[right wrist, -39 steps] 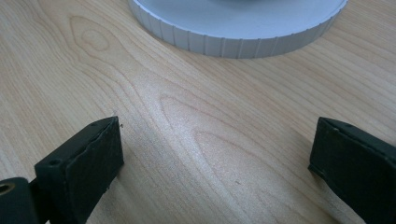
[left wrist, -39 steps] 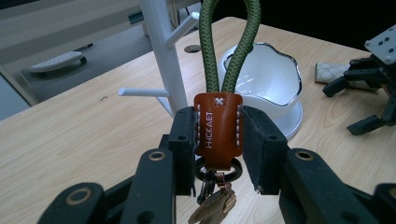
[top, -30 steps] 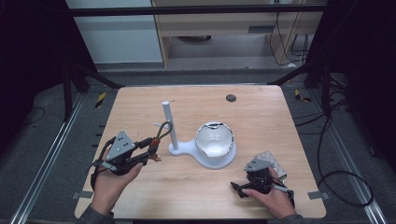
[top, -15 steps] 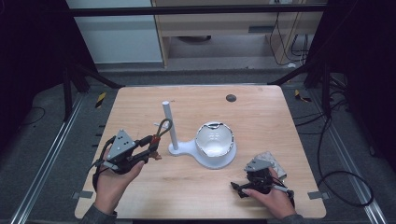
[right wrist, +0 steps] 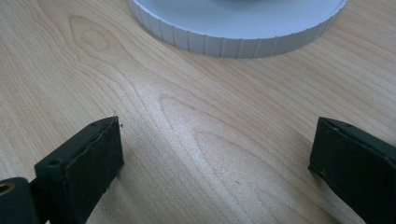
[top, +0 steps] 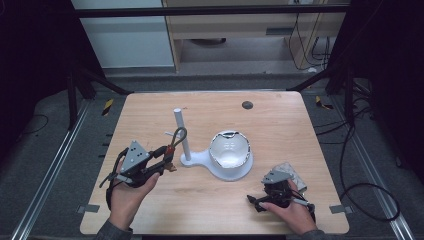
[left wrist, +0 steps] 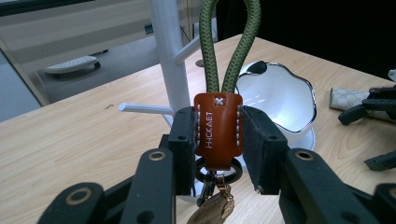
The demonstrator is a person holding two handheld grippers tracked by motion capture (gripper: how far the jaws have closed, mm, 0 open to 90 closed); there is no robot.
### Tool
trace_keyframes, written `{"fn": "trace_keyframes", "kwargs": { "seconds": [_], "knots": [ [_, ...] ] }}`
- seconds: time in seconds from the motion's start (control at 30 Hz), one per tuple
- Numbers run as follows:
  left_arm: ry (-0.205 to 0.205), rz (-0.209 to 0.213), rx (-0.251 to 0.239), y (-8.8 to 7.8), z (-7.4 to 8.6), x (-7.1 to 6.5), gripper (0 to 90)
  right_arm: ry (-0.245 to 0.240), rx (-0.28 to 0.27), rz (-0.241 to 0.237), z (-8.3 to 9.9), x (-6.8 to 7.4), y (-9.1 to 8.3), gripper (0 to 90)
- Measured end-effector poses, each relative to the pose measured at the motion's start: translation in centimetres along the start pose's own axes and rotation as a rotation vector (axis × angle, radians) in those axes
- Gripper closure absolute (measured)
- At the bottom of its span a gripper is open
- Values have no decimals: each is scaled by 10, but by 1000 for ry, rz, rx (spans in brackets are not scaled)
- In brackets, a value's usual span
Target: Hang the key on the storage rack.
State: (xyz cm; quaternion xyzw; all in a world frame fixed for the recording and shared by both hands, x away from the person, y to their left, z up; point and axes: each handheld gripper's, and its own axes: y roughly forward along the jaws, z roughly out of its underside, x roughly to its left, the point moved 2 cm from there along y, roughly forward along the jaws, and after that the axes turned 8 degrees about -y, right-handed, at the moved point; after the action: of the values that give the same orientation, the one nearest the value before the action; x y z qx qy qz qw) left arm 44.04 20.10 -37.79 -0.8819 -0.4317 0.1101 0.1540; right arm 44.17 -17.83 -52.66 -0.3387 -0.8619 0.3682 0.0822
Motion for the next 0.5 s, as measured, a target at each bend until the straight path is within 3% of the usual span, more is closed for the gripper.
{"fn": "trace_keyframes", "kwargs": {
  "seconds": [0.5],
  "knots": [
    [-8, -21, 18, 9, 7, 5, 655, 1, 0, 1, 0, 0, 0, 27]
  ]
}}
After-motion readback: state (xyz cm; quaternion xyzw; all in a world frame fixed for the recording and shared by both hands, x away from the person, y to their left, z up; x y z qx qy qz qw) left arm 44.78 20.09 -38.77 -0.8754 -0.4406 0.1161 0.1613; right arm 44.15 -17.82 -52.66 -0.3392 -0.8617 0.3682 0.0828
